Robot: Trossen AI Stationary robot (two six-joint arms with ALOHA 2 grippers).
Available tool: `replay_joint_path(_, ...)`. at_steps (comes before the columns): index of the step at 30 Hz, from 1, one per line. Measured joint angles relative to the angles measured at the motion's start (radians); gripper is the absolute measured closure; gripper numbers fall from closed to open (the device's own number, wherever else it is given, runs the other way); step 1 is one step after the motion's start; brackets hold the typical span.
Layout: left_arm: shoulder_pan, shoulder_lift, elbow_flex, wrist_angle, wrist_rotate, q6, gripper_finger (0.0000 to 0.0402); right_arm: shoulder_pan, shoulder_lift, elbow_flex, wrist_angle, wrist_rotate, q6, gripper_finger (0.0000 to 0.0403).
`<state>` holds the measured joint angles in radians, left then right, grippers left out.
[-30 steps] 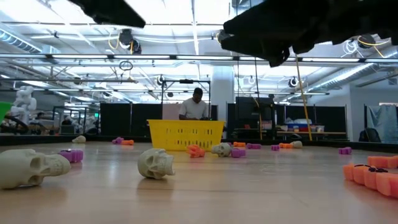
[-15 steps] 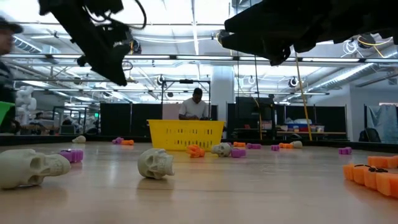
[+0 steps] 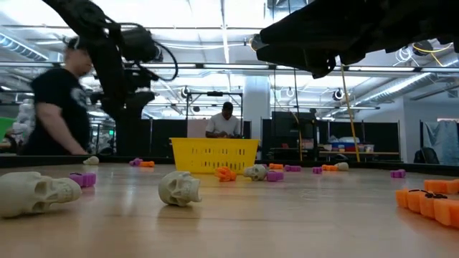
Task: Sort Halloween decoration
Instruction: Put the purple skeleton toy in the green basket
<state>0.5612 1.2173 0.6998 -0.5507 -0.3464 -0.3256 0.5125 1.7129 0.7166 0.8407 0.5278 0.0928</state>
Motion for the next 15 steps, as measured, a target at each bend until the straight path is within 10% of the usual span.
replay_joint_path(15, 0.128, 0.215, 0.0, 0.097, 0.083, 0.108, 0.0184, 0.0, 0.0, 0.0, -0.008, -0.001, 0.0, 0.0211)
